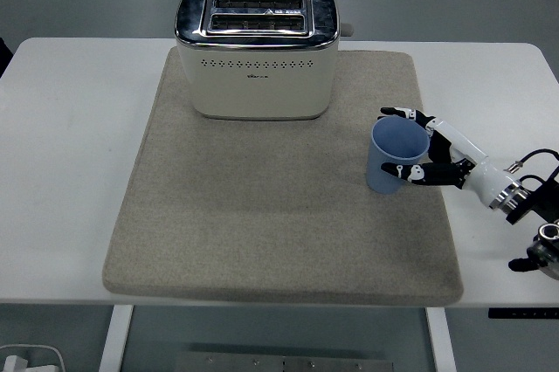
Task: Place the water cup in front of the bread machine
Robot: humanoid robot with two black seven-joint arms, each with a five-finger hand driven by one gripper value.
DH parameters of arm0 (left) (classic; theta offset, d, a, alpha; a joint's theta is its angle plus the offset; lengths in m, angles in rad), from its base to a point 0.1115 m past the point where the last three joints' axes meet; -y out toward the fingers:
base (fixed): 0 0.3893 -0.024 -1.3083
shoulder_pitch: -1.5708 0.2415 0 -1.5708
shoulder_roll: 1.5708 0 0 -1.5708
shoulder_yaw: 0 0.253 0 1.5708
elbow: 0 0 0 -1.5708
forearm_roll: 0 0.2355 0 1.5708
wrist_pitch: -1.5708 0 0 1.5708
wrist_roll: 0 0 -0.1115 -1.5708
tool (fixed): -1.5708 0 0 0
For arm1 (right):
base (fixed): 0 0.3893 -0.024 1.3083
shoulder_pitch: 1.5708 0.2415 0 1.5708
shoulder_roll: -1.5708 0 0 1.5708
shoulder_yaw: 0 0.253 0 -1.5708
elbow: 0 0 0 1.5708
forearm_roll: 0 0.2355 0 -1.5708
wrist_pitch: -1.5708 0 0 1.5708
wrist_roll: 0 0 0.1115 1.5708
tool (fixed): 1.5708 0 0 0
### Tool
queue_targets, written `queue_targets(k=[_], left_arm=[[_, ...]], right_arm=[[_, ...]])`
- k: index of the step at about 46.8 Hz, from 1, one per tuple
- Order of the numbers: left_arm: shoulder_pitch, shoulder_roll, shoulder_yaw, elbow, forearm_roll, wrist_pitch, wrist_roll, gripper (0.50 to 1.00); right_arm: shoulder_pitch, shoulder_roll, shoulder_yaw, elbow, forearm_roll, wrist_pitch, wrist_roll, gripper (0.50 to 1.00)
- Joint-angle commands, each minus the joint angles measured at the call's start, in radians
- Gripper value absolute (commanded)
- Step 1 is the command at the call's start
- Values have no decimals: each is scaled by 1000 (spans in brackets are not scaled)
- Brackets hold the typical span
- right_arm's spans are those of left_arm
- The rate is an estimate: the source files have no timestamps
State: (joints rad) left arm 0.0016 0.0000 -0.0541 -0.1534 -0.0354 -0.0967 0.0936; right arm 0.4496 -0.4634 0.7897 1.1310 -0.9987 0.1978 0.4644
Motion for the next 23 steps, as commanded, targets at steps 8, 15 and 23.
queue_targets(k=[8, 15, 23], left_arm=[[0, 0, 0, 0, 0, 0, 0, 1000], [0, 0, 0, 0, 0, 0, 0, 1000], [0, 0, 0, 0, 0, 0, 0, 1000]], right_arm=[[26, 9, 2, 13, 5, -1, -1, 609], [38, 29, -1, 41, 5, -1, -3, 609], [63, 64, -3, 56, 3, -8, -32, 619]])
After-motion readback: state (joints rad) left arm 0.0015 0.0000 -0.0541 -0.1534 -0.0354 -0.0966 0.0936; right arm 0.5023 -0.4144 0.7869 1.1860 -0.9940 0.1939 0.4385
